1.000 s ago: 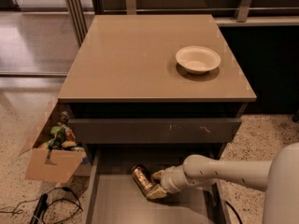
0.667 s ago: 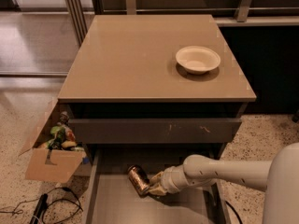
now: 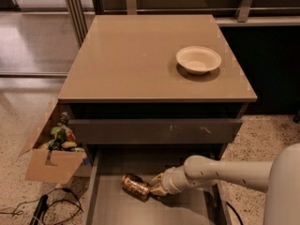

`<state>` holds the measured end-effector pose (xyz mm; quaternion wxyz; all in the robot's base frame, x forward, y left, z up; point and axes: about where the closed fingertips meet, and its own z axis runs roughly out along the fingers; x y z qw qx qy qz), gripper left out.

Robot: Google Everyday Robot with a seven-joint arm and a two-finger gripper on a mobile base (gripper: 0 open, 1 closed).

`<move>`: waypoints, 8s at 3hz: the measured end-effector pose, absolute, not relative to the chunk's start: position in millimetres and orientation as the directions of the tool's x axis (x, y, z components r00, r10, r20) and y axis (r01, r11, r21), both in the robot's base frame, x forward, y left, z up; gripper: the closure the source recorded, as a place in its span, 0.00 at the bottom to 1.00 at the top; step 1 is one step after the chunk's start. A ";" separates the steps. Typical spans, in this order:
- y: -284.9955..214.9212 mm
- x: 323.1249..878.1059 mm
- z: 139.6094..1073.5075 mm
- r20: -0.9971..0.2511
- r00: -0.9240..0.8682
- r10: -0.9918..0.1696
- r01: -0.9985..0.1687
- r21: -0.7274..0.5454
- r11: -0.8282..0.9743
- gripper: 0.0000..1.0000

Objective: Pick orange can from middle drawer and place on counter

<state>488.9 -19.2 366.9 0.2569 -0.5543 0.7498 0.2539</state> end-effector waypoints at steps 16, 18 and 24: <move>45.1 459.5 409.1 -0.647 -0.210 -0.733 -0.977 0.123 0.171 1.00; -4.2 435.9 496.7 -0.728 -0.154 -0.668 -0.983 0.042 0.180 1.00; -18.1 458.2 877.5 -0.493 0.318 -0.809 -0.853 -0.522 -0.017 1.00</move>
Offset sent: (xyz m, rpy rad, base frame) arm 0.0000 0.0000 0.0000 0.0000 0.0000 0.0000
